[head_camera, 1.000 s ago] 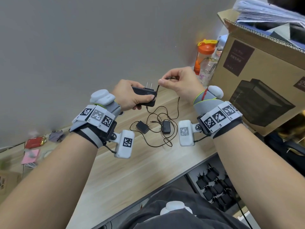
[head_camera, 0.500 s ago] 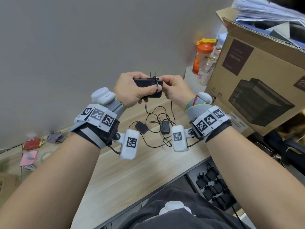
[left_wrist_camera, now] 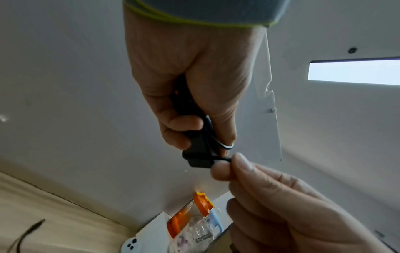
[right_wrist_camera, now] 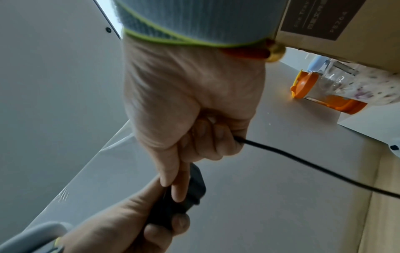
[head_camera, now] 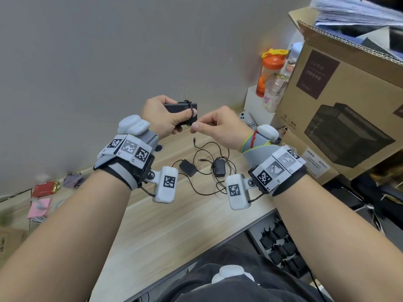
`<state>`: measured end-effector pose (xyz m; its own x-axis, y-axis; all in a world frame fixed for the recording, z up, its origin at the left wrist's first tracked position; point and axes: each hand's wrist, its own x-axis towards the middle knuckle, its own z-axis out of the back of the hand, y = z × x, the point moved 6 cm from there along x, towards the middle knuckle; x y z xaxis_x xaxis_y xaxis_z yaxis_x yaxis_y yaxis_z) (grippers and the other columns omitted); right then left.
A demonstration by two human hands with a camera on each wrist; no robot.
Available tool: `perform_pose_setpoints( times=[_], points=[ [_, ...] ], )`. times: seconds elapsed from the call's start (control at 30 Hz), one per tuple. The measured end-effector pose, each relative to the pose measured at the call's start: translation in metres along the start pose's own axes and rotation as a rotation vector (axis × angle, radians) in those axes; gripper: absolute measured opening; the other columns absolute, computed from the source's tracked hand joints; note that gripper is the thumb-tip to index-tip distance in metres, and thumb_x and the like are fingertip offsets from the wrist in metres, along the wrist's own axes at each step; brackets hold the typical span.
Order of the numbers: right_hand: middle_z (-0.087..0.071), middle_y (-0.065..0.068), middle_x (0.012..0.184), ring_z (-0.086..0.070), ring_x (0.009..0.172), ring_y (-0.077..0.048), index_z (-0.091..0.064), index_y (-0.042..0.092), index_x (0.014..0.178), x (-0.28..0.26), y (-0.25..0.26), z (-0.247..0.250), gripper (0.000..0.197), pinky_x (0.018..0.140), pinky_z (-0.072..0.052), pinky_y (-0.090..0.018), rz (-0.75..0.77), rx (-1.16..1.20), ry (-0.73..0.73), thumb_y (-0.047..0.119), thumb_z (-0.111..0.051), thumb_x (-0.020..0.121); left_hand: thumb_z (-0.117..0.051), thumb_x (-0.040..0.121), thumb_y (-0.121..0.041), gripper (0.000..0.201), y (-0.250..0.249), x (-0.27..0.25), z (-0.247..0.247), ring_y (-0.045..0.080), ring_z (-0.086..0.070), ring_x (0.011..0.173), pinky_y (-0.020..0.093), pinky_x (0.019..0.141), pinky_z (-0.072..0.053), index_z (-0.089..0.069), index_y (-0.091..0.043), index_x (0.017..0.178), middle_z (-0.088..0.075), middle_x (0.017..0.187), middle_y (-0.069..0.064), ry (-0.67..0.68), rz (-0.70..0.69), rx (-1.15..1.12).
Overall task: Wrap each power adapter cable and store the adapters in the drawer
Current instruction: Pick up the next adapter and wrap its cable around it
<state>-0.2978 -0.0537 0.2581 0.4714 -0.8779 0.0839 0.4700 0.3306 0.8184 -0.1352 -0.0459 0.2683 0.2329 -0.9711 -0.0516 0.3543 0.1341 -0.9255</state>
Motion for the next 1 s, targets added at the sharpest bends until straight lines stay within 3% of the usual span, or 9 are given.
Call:
perform_pose_setpoints(
  times=[0.07, 0.13, 0.23, 0.47, 0.6, 0.7, 0.77, 0.87, 1.0],
  points=[
    [-0.051, 0.006, 0.050, -0.037, 0.052, -0.003, -0.079, 0.022, 0.080, 0.004, 0.000, 0.004, 0.016, 0.054, -0.036, -0.024, 0.017, -0.014, -0.027, 0.035, -0.072, 0.087, -0.089, 0.052, -0.048, 0.055, 0.004, 0.000, -0.001, 0.025, -0.066, 0.054, 0.031, 0.048, -0.048, -0.061, -0.015, 0.086, -0.073, 0.071, 0.005, 0.035, 0.016, 0.067],
    [-0.065, -0.007, 0.064, -0.045, 0.062, -0.007, -0.077, 0.028, 0.073, 0.008, -0.004, 0.008, 0.018, 0.063, -0.042, -0.029, 0.018, 0.010, -0.039, 0.043, -0.075, 0.080, -0.087, 0.053, -0.048, 0.050, 0.005, -0.001, -0.003, 0.026, -0.065, 0.055, 0.037, 0.053, -0.049, -0.059, -0.019, 0.083, -0.074, 0.071, 0.008, 0.083, 0.013, 0.107],
    [-0.052, -0.004, 0.059, -0.037, 0.060, -0.011, -0.073, 0.031, 0.065, 0.013, -0.004, 0.018, 0.027, 0.059, -0.033, -0.028, 0.029, 0.102, -0.075, 0.058, -0.072, 0.068, -0.086, 0.066, -0.032, 0.037, 0.004, -0.004, -0.008, 0.024, -0.063, 0.054, 0.036, 0.054, -0.047, -0.057, -0.018, 0.085, -0.074, 0.074, 0.013, 0.160, -0.013, 0.152],
    [-0.044, -0.006, 0.064, -0.034, 0.057, -0.008, -0.067, 0.022, 0.069, 0.023, -0.004, 0.040, 0.018, 0.056, -0.031, -0.019, 0.085, 0.245, -0.132, 0.026, -0.078, 0.082, -0.087, 0.070, -0.022, 0.039, -0.010, -0.018, -0.024, 0.019, -0.057, 0.046, 0.023, 0.035, -0.039, -0.058, -0.007, 0.092, -0.070, 0.068, 0.012, 0.304, -0.052, 0.135],
    [-0.055, -0.003, 0.067, -0.044, 0.063, -0.010, -0.066, 0.019, 0.071, 0.025, -0.013, 0.041, 0.019, 0.060, -0.036, -0.018, 0.078, 0.286, -0.161, 0.025, -0.074, 0.087, -0.086, 0.072, -0.015, 0.038, -0.021, -0.022, -0.029, 0.017, -0.056, 0.043, 0.022, 0.035, -0.037, -0.055, -0.006, 0.092, -0.067, 0.065, 0.010, 0.352, -0.093, 0.090],
    [-0.054, 0.017, 0.050, -0.042, 0.048, 0.003, -0.064, 0.018, 0.072, 0.024, -0.020, 0.035, 0.023, 0.053, -0.033, -0.009, 0.042, 0.294, -0.146, 0.019, -0.063, 0.095, -0.086, 0.072, -0.015, 0.037, -0.026, -0.020, -0.030, 0.021, -0.058, 0.047, 0.023, 0.038, -0.038, -0.056, -0.006, 0.091, -0.069, 0.065, 0.010, 0.337, -0.117, 0.023],
    [-0.049, 0.016, 0.049, -0.036, 0.046, 0.001, -0.066, 0.014, 0.075, 0.024, -0.026, 0.027, 0.026, 0.050, -0.030, -0.013, 0.020, 0.303, -0.137, 0.023, -0.058, 0.098, -0.085, 0.073, -0.014, 0.037, -0.027, -0.018, -0.030, 0.021, -0.058, 0.047, 0.023, 0.037, -0.038, -0.056, -0.004, 0.093, -0.068, 0.064, 0.010, 0.314, -0.122, -0.016],
    [-0.043, 0.000, 0.056, -0.031, 0.048, -0.007, -0.066, -0.006, 0.084, 0.021, -0.034, 0.014, 0.037, 0.050, -0.025, -0.025, -0.028, 0.323, -0.141, 0.026, -0.054, 0.098, -0.084, 0.075, -0.013, 0.036, -0.029, -0.016, -0.028, 0.020, -0.057, 0.047, 0.023, 0.038, -0.038, -0.056, -0.001, 0.094, -0.067, 0.063, 0.009, 0.259, -0.139, -0.076],
    [-0.037, 0.005, 0.052, -0.031, 0.047, -0.006, -0.069, 0.014, 0.081, 0.013, -0.031, -0.007, 0.027, 0.050, -0.028, -0.021, -0.021, 0.306, -0.045, 0.024, -0.053, 0.100, -0.083, 0.076, -0.016, 0.037, -0.029, -0.006, -0.019, 0.020, -0.057, 0.046, 0.023, 0.038, -0.038, -0.058, 0.002, 0.096, -0.066, 0.062, 0.008, 0.115, -0.114, -0.173]
  ],
)
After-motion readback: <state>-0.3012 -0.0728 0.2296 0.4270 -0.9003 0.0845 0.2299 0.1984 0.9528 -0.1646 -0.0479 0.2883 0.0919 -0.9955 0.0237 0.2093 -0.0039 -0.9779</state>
